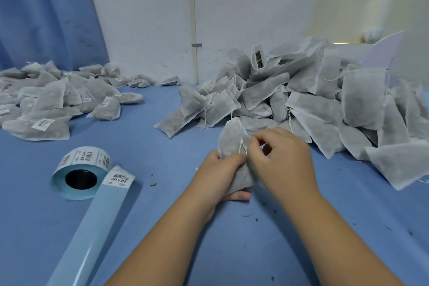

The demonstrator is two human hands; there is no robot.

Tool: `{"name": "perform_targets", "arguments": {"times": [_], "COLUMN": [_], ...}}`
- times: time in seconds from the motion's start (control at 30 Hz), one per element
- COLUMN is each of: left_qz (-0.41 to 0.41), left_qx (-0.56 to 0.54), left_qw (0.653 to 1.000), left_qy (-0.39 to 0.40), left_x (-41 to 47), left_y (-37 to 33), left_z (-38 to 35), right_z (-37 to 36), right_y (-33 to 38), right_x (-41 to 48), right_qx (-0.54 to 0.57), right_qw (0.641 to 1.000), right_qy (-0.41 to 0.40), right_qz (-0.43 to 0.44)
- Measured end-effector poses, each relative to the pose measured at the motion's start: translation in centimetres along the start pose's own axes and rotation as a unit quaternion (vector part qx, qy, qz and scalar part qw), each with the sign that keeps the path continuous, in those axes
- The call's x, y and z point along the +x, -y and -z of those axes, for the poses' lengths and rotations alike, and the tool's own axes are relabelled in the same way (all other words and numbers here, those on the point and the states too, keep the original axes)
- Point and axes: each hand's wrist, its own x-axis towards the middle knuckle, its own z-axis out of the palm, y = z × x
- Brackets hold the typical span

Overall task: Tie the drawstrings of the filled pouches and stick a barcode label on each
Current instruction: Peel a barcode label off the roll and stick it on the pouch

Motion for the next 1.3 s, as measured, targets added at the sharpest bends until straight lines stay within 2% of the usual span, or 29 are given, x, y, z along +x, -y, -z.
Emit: {"name": "perform_targets", "arguments": {"times": [0.37, 0.63, 0.77, 0.93, 1.13, 1.3], "left_qz": [-0.015, -0.018, -0.024, -0.019, -0.042, -0.052], "left_qx": [-0.022, -0.023, -0.016, -0.076, -0.061, -0.111], "left_qw": [0.998, 0.997, 0.998, 0.997, 0.997, 0.992], "left_qy": [-0.049, -0.072, -0.056, -0.021, -0.006, 0.008], "left_x": [0.31, 0.4, 0.35, 0.32, -0.12, -0.37], "left_y": [0.3, 0.32, 0.35, 0.25, 0.06, -0.41], "left_z": [0.22, 0.37, 0.66, 1.01, 0.94, 0.81], "right_z": [0.18, 0.34, 0.35, 0.37, 0.5, 0.92], "right_y": [0.05, -0.23, -0.4, -0.45, -0.37, 0.0], "right_x": [-0.15, -0.15, -0.19, -0.25, -0.32, -0.34], "right_qx": [-0.012, 0.004, 0.017, 0.01, 0.023, 0.039], "right_qw": [0.994, 0.992, 0.99, 0.988, 0.983, 0.975], "right_qy": [0.102, 0.123, 0.133, 0.143, 0.166, 0.197], "right_qz": [0.041, 0.039, 0.039, 0.051, 0.072, 0.096]}}
